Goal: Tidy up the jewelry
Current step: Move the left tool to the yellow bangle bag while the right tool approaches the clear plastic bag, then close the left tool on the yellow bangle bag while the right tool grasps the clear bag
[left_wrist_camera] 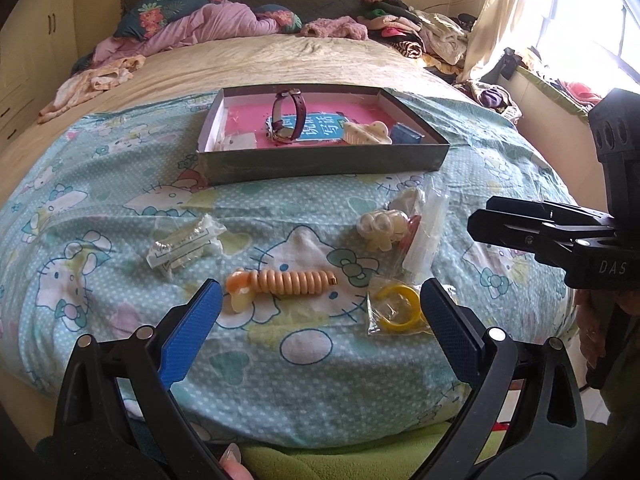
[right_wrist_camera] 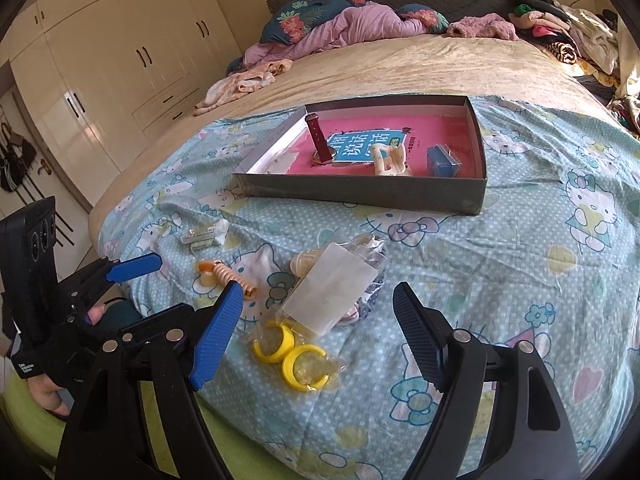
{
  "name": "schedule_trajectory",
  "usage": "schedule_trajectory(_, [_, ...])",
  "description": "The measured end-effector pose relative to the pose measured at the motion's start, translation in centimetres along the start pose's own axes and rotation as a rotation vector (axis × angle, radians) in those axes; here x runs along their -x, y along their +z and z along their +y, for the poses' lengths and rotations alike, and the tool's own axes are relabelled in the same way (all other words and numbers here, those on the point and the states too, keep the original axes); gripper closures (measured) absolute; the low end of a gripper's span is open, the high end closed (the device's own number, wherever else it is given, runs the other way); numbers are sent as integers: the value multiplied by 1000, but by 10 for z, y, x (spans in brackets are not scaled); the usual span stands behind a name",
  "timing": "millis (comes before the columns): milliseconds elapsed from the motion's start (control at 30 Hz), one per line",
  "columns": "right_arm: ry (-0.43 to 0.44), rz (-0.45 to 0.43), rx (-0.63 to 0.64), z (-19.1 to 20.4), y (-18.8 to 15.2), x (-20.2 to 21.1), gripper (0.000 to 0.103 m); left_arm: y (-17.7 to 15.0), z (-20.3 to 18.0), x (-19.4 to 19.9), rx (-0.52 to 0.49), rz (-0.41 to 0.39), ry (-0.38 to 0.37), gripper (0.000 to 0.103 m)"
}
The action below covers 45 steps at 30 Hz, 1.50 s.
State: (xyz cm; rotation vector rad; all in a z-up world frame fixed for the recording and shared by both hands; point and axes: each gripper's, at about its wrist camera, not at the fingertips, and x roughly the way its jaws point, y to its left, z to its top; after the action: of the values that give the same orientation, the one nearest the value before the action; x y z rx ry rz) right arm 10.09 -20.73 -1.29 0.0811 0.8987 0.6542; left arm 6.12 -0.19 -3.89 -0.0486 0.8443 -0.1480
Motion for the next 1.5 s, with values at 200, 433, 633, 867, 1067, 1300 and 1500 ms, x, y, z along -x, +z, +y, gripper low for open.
schedule_trajectory(200, [17, 36, -43, -9, 1, -18, 28, -9, -14, -14, -29, 49, -56, 10])
schedule_trajectory(433, [42, 65, -96, -18, 6, -37, 33, -12, -22, -25, -43, 81, -82, 10])
schedule_trajectory(633, [67, 88, -149, -26, 11, -52, 41, -14, -29, -34, -57, 111, -103, 11])
schedule_trajectory(867, [77, 54, -176, -32, 14, -53, 56, -13, -37, -45, -74, 148, -119, 10])
schedule_trajectory(1067, [92, 1, -186, -38, 16, -39, 58, -9, -49, -63, -85, 202, -161, 10])
schedule_trajectory(1300, [82, -58, -171, -41, 21, -22, 58, -5, -63, -84, -97, 236, -132, 11])
schedule_trajectory(1500, [75, -86, -156, -43, 23, -12, 58, 0, -67, -91, -100, 195, -92, 28])
